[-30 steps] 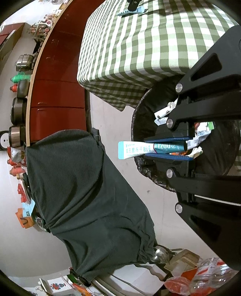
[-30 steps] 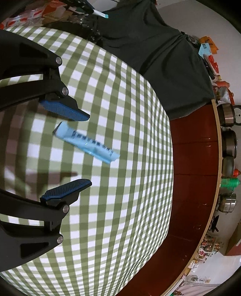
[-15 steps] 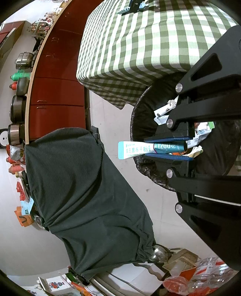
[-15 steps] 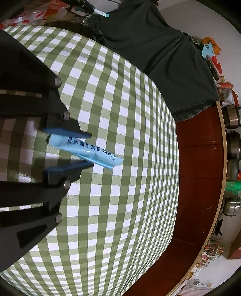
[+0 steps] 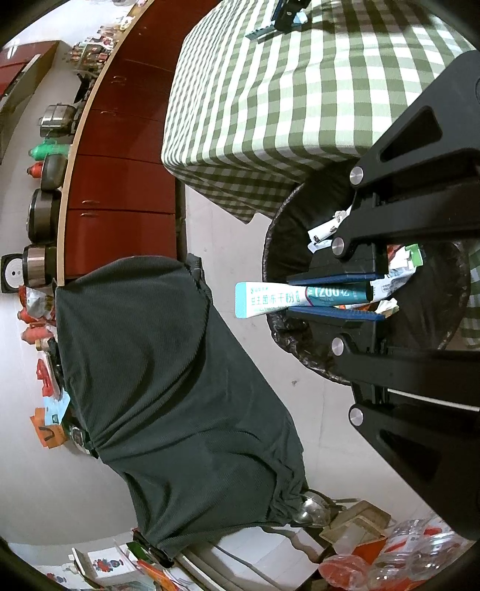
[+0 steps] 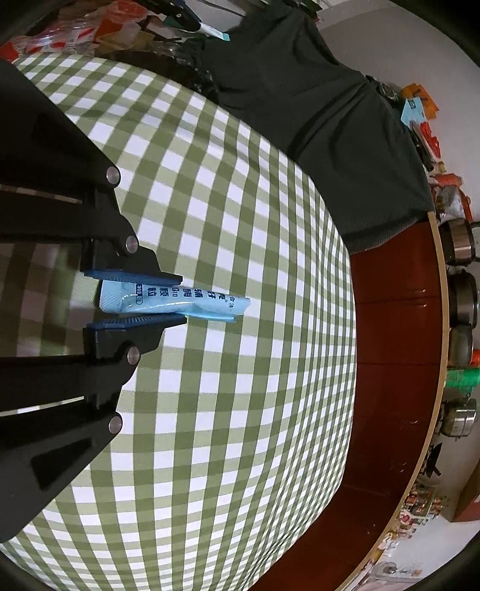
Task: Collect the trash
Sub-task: 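Grasp the light-blue tube with the right tool while the left tool holds its tube over the bin, then carry the light-blue tube over the bin with the right tool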
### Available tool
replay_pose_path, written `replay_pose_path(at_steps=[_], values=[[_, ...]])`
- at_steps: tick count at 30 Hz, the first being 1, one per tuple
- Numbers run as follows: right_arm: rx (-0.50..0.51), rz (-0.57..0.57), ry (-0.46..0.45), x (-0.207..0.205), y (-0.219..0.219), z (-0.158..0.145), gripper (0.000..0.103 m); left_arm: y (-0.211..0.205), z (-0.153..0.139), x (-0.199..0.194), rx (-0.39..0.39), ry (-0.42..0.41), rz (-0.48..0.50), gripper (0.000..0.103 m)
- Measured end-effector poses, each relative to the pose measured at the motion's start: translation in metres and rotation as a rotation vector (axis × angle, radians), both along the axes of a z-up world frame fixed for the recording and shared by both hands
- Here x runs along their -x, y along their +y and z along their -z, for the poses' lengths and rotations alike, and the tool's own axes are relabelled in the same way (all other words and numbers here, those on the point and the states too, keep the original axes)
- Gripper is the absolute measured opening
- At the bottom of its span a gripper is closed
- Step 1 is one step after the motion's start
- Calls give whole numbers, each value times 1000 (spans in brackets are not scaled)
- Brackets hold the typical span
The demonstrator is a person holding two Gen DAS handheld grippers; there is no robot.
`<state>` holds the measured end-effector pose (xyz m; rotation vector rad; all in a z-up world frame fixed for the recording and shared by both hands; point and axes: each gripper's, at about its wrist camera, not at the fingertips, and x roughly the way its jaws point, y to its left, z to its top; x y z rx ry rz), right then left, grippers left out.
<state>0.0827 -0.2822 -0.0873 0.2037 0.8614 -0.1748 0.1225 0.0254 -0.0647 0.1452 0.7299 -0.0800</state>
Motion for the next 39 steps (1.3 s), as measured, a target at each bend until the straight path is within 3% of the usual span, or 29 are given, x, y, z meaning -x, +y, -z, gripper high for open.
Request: replay_pose_path(at_steps=[13,26,39], values=[[-15,-144,-88,12,57,-24,16,14,-19,31,15,-32,-42,11],[-35,-367,-154,14,144,-42,16,43,-32,59,21,-73,-125,11],[-47,-483,-178,-7,194,-43,16,58,-23,49,51,-71,-169,11]])
